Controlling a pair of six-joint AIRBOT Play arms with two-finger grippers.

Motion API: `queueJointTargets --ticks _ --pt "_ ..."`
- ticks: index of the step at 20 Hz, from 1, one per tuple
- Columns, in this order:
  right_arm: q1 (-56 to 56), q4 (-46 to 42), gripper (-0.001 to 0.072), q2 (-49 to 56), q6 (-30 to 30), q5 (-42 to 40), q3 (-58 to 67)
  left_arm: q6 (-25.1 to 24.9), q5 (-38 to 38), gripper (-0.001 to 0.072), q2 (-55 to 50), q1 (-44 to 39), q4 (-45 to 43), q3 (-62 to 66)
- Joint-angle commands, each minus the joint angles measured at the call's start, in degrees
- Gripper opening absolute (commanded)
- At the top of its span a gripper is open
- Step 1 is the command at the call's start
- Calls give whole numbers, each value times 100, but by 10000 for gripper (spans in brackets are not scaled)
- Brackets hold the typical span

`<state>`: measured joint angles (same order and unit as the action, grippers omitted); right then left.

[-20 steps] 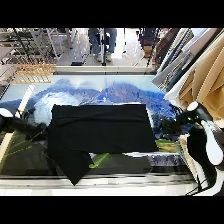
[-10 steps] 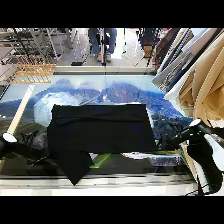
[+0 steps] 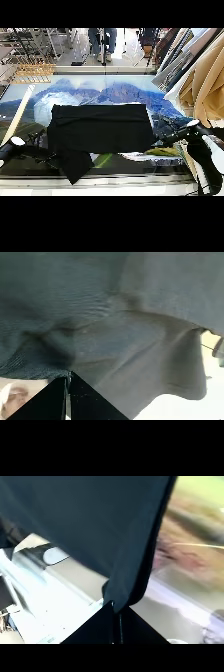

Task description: Fold the clothes and pants, and hang the long-sleeved shirts on hangers.

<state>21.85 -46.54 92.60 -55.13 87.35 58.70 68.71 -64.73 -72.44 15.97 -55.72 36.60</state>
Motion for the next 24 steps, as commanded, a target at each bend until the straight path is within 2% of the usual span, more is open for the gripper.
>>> queueJointTargets --ticks 1,3,4,8,12,13,16,17,18,19,20,22,24 --pt "-11 160 20 -420 33 249 44 -625 -804 7 203 415 890 302" --pt "-11 203 19 -693 -170 275 328 -765 -1300 6 337 929 1867 925" --pt "-11 245 19 -765 -343 136 560 -763 -1298 5 319 1084 2236 1285" --pt "-114 278 18 -566 -1054 -1314 1565 -623 -708 5 -378 1080 3115 2719" --pt "-592 269 18 474 -1381 -2146 2837 -479 -37 4 -2013 758 4000 3779" --pt "-664 227 18 848 -1628 -2413 3209 -479 94 4 -2452 678 4280 4000" --pt "-721 273 22 1871 -2006 -2658 4107 -448 428 8 -3451 492 4771 4452" --pt "-741 289 116 2096 -1967 -2732 4271 -446 420 110 -3663 461 4854 4503" --pt "-750 264 456 2225 -1834 -2673 4389 -444 315 360 -3770 461 4859 4503" --pt "-728 116 576 2245 -1746 -2608 4417 -446 81 448 -3807 490 4745 4503" --pt "-686 -186 536 2234 -1779 -2494 4417 -446 -177 448 -3788 557 4583 4503" --pt "-551 -702 538 2245 -2063 -2116 4411 -444 -658 437 -3633 708 4162 4503" --pt "-455 -769 538 2328 -2094 -1773 4411 -439 -737 438 -3370 754 3663 4503"
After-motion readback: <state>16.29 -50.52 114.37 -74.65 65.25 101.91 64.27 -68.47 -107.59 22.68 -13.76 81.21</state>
